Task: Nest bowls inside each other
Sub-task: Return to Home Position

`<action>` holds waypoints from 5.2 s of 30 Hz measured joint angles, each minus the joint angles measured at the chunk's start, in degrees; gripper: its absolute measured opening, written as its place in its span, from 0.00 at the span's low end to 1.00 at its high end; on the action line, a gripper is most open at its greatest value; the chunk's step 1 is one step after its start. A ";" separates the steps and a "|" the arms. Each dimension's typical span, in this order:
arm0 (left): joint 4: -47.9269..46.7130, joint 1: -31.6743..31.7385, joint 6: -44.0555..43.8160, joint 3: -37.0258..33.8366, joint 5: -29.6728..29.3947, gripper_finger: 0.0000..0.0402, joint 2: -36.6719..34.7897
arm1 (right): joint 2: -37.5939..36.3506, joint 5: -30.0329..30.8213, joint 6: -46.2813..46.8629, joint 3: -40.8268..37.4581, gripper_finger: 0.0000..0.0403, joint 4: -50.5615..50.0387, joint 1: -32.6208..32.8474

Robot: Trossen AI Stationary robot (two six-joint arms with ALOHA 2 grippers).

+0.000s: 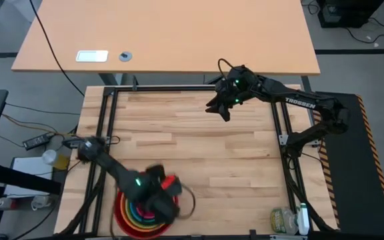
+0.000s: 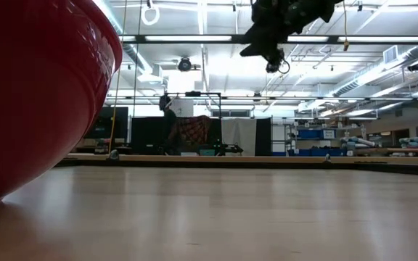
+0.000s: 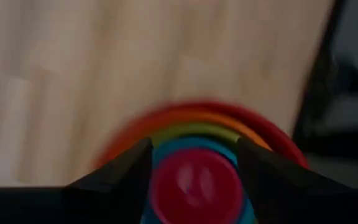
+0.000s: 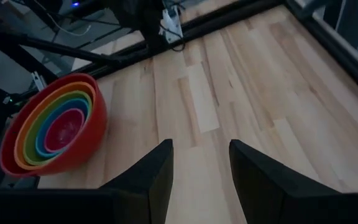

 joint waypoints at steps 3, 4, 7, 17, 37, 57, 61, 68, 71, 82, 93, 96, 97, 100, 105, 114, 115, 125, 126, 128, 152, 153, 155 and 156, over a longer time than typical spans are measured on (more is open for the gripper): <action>-0.19 2.63 -0.28 -1.94 -7.55 0.52 -5.31 | -2.12 -0.09 -0.61 0.01 0.41 0.34 -0.23; -0.13 3.60 -0.31 -2.93 -9.67 0.50 -7.22 | -2.97 -0.06 -0.77 0.01 0.41 0.28 -0.28; -0.10 6.74 -0.44 -7.19 -15.93 0.45 -13.12 | -6.43 0.34 -1.91 0.01 0.41 0.37 -0.33; 17.82 17.42 7.85 -32.73 -24.76 0.37 -34.95 | -17.09 12.91 -11.03 0.08 0.41 3.89 2.42; 66.44 29.16 5.38 -85.92 -24.73 0.35 -75.44 | -31.32 18.80 1.97 -28.79 0.35 24.16 2.62; 68.43 29.09 -0.54 -104.98 -32.93 0.35 -104.95 | -51.57 18.19 21.35 -55.52 0.35 40.29 -1.13; 64.97 29.09 -1.49 -105.00 -33.75 0.35 -107.68 | -56.26 18.72 23.22 -56.99 0.35 37.38 -0.51; 61.13 29.09 -1.71 -105.00 -36.54 0.35 -108.72 | -63.88 23.45 26.42 -62.91 0.35 34.37 -0.02; 58.98 29.09 -3.31 -105.01 -36.60 0.35 -108.72 | -66.44 23.63 29.56 -66.23 0.35 34.59 -0.06; 62.34 29.09 -3.61 -106.19 -38.86 0.35 -108.54 | -70.38 24.90 33.35 -71.88 0.35 32.90 -0.06; 77.67 29.07 -5.59 -119.64 -35.14 0.35 -110.37 | -70.38 22.68 36.13 -71.88 0.35 38.27 -0.06; 78.74 29.09 -5.55 -120.93 -34.05 0.35 -111.96 | -70.36 22.69 36.17 -71.88 0.35 37.95 -0.06; 79.61 29.08 -5.46 -121.58 -33.66 0.35 -112.49 | -70.36 22.69 36.30 -71.88 0.35 37.81 -0.06; 85.25 29.09 -2.86 -123.79 -31.74 0.35 -113.68 | -70.33 21.96 36.41 -71.88 0.35 37.15 -0.06; 94.31 29.09 2.41 -126.49 -25.44 0.35 -114.09 | -70.32 21.68 35.46 -71.88 0.35 36.79 -0.09; 94.00 29.03 10.15 -126.51 -15.05 0.35 -113.23 | -70.05 21.64 32.67 -71.88 0.35 36.65 -0.11; 94.03 29.05 14.60 -126.51 -15.14 0.35 -112.98 | -70.05 21.64 32.64 -71.88 0.35 36.66 -0.11; 93.99 29.03 42.52 -126.51 -14.77 0.35 -111.80 | -70.05 21.62 32.66 -71.88 0.35 37.26 -0.11; 93.98 29.03 42.53 -126.53 -14.77 0.35 -111.80 | -70.05 21.62 32.66 -71.88 0.35 37.52 -0.11; 93.98 29.03 42.53 -126.53 -14.77 0.35 -111.80 | -70.05 21.62 32.66 -71.88 0.35 37.60 -0.11; 93.96 29.03 42.53 -126.55 -14.72 0.35 -111.80 | -70.05 21.60 32.65 -71.85 0.35 37.65 -0.11; 93.96 29.03 42.53 -126.55 -14.72 0.35 -111.80 | -70.05 21.62 32.66 -71.85 0.35 37.65 -0.11; 93.94 29.03 42.51 -126.57 -14.72 0.35 -111.80 | -70.05 21.62 32.66 -71.85 0.35 37.65 -0.11; 93.96 29.03 42.51 -126.57 -14.72 0.35 -111.80 | -70.05 21.60 32.65 -71.85 0.35 37.65 -0.11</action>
